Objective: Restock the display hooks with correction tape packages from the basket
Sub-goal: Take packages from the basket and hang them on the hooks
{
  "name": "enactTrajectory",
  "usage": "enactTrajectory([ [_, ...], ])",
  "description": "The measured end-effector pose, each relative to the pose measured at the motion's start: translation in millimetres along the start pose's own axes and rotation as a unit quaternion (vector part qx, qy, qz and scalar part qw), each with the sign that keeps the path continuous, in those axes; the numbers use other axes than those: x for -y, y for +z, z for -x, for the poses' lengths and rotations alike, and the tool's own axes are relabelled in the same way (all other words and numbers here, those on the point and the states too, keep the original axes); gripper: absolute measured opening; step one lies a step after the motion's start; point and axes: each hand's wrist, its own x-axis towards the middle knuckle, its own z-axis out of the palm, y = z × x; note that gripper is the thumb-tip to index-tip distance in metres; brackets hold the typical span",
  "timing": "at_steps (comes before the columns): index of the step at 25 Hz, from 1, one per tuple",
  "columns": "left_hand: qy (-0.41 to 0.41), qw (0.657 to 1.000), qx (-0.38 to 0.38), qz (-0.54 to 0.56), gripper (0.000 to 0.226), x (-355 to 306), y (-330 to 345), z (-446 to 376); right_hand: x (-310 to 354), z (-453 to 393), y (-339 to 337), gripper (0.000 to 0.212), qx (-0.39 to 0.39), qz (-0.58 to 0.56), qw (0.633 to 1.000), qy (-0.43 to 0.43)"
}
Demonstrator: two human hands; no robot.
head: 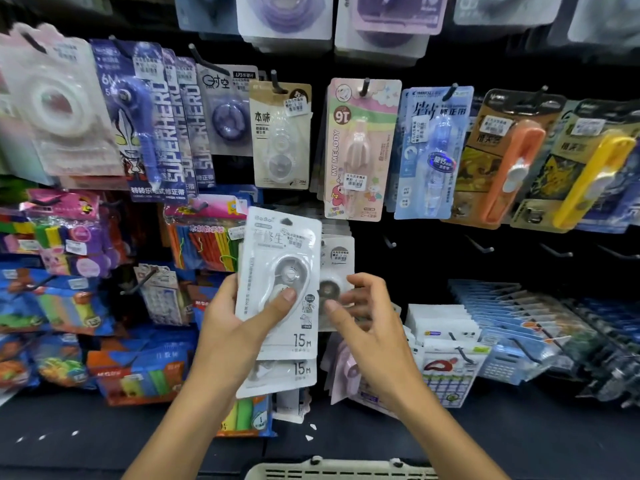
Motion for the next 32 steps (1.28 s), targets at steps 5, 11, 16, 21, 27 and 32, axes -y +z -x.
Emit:
enactTrajectory([
  [5,-0.064,0.995,0.072,0.024,0.064,16.0,30.1,7.6,12.5,8.6,-29.1,0.056,0.089,-0.126,0.986,0.068],
  [11,-0.067,0.991,0.106,0.048,0.049,27.9,53.3,9.0,-1.9,9.2,-81.1,0.007,-0.003,-0.160,0.978,0.133],
  [16,-0.010,0.999,-0.008,0.043,0.046,26.5,49.0,-5.7,-21.2,12.6,-98.0,0.007,-0.084,-0.005,0.988,0.132],
  [21,0.006,1.000,-0.009,0.029,0.042,25.2,44.3,-12.7,-24.7,7.9,-87.6,0.029,-0.109,-0.066,0.982,0.142],
  [27,-0.017,0.993,0.105,-0.046,0.035,31.4,69.3,-12.9,-26.2,13.9,-68.5,0.064,0.029,-0.098,0.989,0.107],
  [32,0.154,0.898,0.097,-0.400,0.054,33.7,73.2,-20.0,-30.3,12.8,-58.6,0.050,0.055,-0.158,0.984,0.063],
])
